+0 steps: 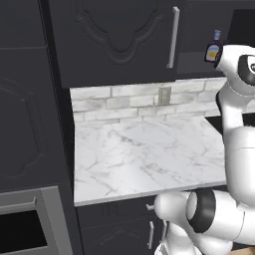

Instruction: Move the mayonnaise and condiment bottle from the cabinet to the dining counter.

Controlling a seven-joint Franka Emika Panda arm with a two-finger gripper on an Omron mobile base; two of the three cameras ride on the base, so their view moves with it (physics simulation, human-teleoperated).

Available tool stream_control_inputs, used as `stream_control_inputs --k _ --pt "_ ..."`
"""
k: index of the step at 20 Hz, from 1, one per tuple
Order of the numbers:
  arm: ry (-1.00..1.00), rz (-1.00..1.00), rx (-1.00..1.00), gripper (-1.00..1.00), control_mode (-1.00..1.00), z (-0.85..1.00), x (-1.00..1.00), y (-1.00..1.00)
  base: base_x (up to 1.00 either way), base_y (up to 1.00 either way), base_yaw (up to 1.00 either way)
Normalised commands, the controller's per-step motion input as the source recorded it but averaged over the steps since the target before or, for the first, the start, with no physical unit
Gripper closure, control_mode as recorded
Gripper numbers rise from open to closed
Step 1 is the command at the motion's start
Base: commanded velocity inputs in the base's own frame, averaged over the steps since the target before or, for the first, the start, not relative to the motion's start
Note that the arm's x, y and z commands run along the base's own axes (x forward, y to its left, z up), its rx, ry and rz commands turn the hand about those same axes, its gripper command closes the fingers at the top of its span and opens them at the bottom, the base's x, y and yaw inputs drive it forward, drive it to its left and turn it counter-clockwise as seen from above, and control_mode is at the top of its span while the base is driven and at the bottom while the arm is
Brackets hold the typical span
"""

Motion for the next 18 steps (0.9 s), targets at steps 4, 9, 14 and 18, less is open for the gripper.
stream_control_inputs --k 4,9,14,18 --pt "0.00 -0.31 0.02 -1.00 -1.00 0.00 -0.46 -1.00 0.00 0.00 0.00" --pt "0.00 -0.21 0.02 -1.00 -1.00 0.00 -0.46 -0.74 0.00 0.00 0.00" --pt "-0.04 0.19 0.00 -1.00 -1.00 -0.02 -0.69 0.52 0.00 0.00 0.00" --pt "0.00 0.52 0.00 -1.00 -1.00 -0.09 -0.57 1.00 0.00 0.00 0.00"
